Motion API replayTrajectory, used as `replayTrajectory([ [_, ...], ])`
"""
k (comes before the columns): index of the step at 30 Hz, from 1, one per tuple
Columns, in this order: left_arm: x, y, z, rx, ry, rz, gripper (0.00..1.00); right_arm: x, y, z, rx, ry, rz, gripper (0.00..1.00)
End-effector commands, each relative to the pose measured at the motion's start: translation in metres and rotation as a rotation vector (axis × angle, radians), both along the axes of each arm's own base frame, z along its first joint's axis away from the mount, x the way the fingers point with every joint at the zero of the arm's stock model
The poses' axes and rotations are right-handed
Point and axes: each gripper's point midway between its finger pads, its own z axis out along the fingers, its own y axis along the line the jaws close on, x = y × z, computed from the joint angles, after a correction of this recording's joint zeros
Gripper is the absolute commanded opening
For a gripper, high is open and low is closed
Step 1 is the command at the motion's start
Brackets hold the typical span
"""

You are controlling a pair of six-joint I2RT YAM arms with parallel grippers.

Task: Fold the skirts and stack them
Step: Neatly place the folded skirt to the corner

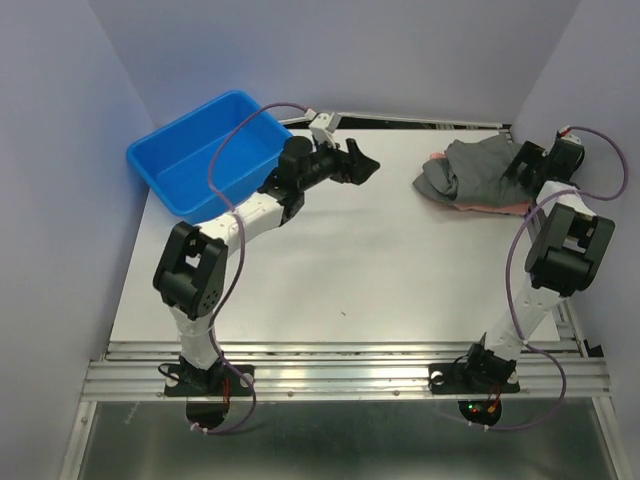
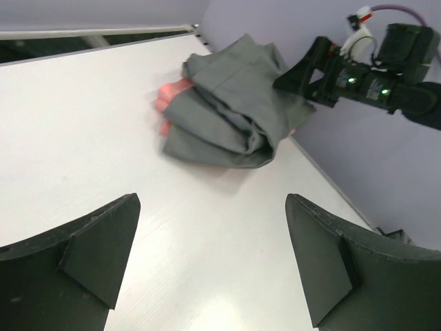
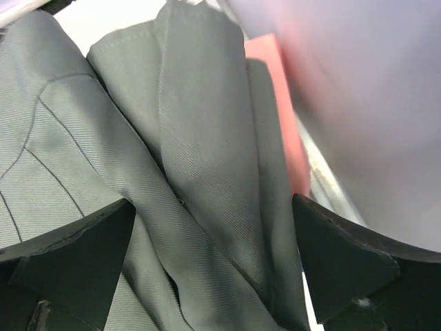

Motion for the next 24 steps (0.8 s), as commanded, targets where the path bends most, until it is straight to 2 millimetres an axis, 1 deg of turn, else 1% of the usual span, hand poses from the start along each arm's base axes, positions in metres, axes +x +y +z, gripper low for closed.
replayTrajectory([
  [1,-0.01,0.055,0.014,0.092,-0.048,0.044,0.99,0.003,-0.023,0.065,-0.141,-0.059,-0.02,1.0],
  [2,-0.014,0.064,0.023,0.105,-0.065,0.049,0.99,0.003,-0.023,0.072,-0.154,-0.058,-0.014,1.0],
  [3,-0.014,0.076,0.009,0.174,-0.039,0.063,0.99,0.002,-0.022,0.086,-0.168,-0.062,0.001,1.0],
  [4,-0.014,0.082,0.007,0.207,-0.028,0.076,0.99,0.002,-0.019,0.094,-0.182,-0.056,0.036,1.0],
  [5,-0.01,0.093,0.005,0.242,-0.013,0.128,0.99,0.002,-0.016,0.101,-0.179,-0.059,0.05,1.0],
  [6,-0.014,0.103,-0.015,0.313,0.065,0.142,0.99,-0.002,-0.012,0.104,-0.194,-0.031,0.087,1.0],
  [7,-0.011,0.113,-0.021,0.369,0.066,0.158,0.99,0.0,-0.008,0.118,-0.202,-0.046,0.119,1.0],
  [8,-0.01,0.128,-0.029,0.424,0.112,0.218,0.99,-0.003,0.003,0.124,-0.19,-0.039,0.18,1.0],
  [9,-0.009,0.136,-0.031,0.439,0.127,0.239,0.98,-0.004,0.009,0.13,-0.188,-0.044,0.216,1.0],
  [10,-0.008,0.152,-0.039,0.449,0.153,0.256,0.98,-0.003,0.019,0.142,-0.182,-0.065,0.269,1.0],
  [11,-0.013,0.159,-0.03,0.425,0.144,0.245,0.99,-0.005,0.024,0.15,-0.184,-0.073,0.292,1.0],
  [12,-0.015,0.166,-0.029,0.42,0.141,0.248,0.99,-0.011,0.032,0.148,-0.161,-0.048,0.33,1.0],
  [13,-0.016,0.178,-0.034,0.44,0.135,0.259,0.99,-0.01,0.042,0.162,-0.161,-0.066,0.389,1.0],
  [14,-0.021,0.182,-0.023,0.444,0.098,0.253,0.99,-0.011,0.046,0.164,-0.15,-0.063,0.416,1.0],
  [15,-0.026,0.187,-0.024,0.47,0.099,0.244,0.99,-0.016,0.06,0.162,-0.115,-0.034,0.461,1.0],
  [16,-0.028,0.19,-0.022,0.491,0.086,0.243,0.99,-0.016,0.076,0.165,-0.098,-0.035,0.529,1.0],
  [17,-0.034,0.196,-0.021,0.53,0.072,0.234,0.99,-0.021,0.088,0.169,-0.074,-0.016,0.561,1.0],
  [18,-0.036,0.198,-0.019,0.552,0.061,0.225,0.99,-0.021,0.108,0.17,-0.059,-0.012,0.609,1.0],
  [20,-0.039,0.2,-0.017,0.573,0.058,0.218,0.99,-0.026,0.141,0.167,-0.031,0.001,0.699,1.0],
  [21,-0.043,0.205,-0.023,0.609,0.079,0.215,0.99,-0.034,0.175,0.161,-0.019,0.019,0.763,1.0],
  [22,-0.044,0.207,-0.027,0.627,0.094,0.212,0.98,-0.039,0.177,0.157,-0.018,0.024,0.762,1.0],
  [23,-0.046,0.212,-0.036,0.664,0.125,0.22,0.98,-0.047,0.211,0.134,-0.005,0.061,0.843,1.0],
  [24,-0.046,0.216,-0.04,0.686,0.135,0.227,0.99,-0.053,0.229,0.127,-0.001,0.07,0.881,1.0],
])
